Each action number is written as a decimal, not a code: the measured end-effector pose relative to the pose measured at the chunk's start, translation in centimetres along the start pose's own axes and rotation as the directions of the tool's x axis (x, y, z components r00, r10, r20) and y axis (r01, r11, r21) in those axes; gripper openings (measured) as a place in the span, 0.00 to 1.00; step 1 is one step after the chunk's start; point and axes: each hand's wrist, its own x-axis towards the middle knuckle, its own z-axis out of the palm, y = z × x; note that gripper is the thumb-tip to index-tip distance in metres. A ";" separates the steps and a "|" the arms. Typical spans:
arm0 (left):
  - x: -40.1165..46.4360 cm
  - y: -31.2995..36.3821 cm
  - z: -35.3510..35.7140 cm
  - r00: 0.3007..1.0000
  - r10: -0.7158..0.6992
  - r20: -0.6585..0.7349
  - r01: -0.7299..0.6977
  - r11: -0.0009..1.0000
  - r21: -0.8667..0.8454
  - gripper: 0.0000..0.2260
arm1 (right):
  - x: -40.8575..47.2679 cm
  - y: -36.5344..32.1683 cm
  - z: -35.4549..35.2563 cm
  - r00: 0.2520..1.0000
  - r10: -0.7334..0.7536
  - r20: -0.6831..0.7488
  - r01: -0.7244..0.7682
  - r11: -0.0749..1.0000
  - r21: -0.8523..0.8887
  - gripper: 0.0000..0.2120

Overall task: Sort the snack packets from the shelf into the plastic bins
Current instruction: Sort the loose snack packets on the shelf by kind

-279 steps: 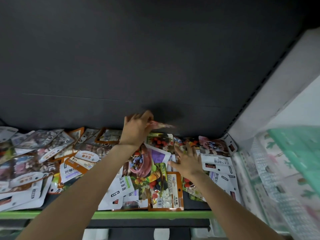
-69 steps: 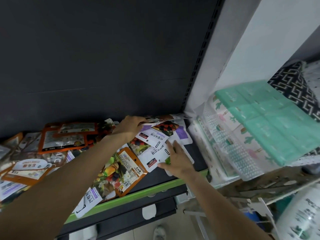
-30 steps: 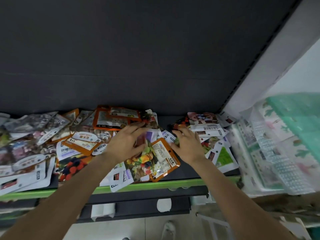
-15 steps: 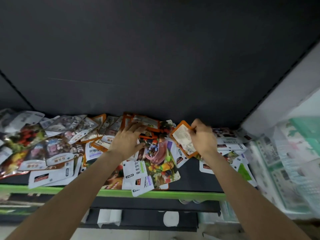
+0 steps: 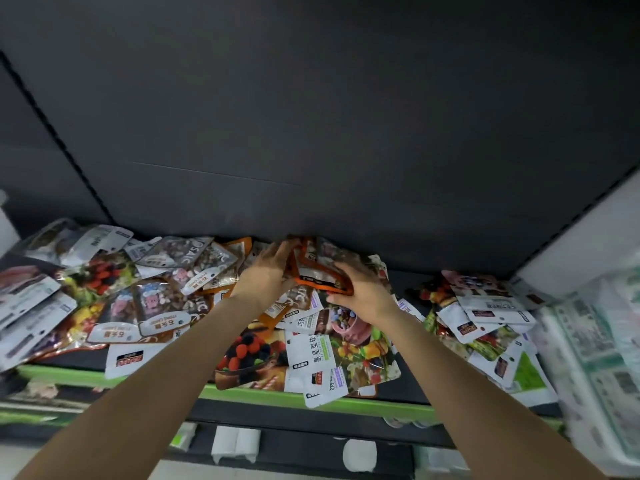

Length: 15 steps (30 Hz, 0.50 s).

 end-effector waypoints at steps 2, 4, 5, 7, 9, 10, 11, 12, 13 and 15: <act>0.5 0.3 0.1 0.998 0.031 0.049 -0.032 0.999 0.006 0.28 | 0.2 -0.1 0.2 0.999 0.007 -0.049 -0.010 0.998 -0.064 0.30; 0.9 0.6 0.0 0.995 0.060 0.078 -0.065 0.996 0.067 0.24 | 0.4 -0.5 0.1 0.997 0.030 -0.065 -0.036 0.995 -0.093 0.27; 1.1 0.8 0.0 0.994 0.072 0.079 -0.079 0.994 0.082 0.23 | 0.5 -0.6 0.0 0.997 0.042 -0.062 -0.048 0.993 -0.108 0.26; 1.5 1.1 -0.1 0.996 0.064 0.056 -0.069 0.994 0.090 0.22 | 0.5 -0.6 -0.4 0.995 0.046 -0.084 -0.057 0.988 -0.144 0.22; 2.1 1.4 -0.3 0.999 0.019 0.036 -0.024 0.990 0.140 0.25 | 0.6 -0.4 -0.6 0.994 0.025 -0.109 -0.044 0.984 -0.172 0.20; 2.3 1.6 -0.3 1.000 -0.010 0.028 0.005 0.984 0.179 0.26 | 0.8 -0.3 -0.7 0.995 0.016 -0.101 -0.034 0.984 -0.177 0.20; 2.4 1.8 -0.2 0.999 -0.037 0.021 0.031 0.975 0.220 0.25 | 1.0 -0.2 -0.7 0.996 0.015 -0.083 -0.029 0.985 -0.169 0.20; 2.5 2.1 -0.1 0.998 -0.056 0.017 0.050 0.966 0.252 0.23 | 1.1 0.0 -0.7 0.998 0.018 -0.062 -0.027 0.988 -0.151 0.20; 2.5 2.5 -0.2 0.997 -0.074 0.012 0.068 0.961 0.267 0.20 | 1.2 0.1 -0.7 0.999 0.020 -0.040 -0.025 0.991 -0.128 0.21; 2.7 2.7 -0.5 0.997 -0.079 -0.023 0.083 0.958 0.274 0.16 | 1.3 0.2 -0.7 1.000 -0.002 -0.027 0.000 0.996 -0.085 0.23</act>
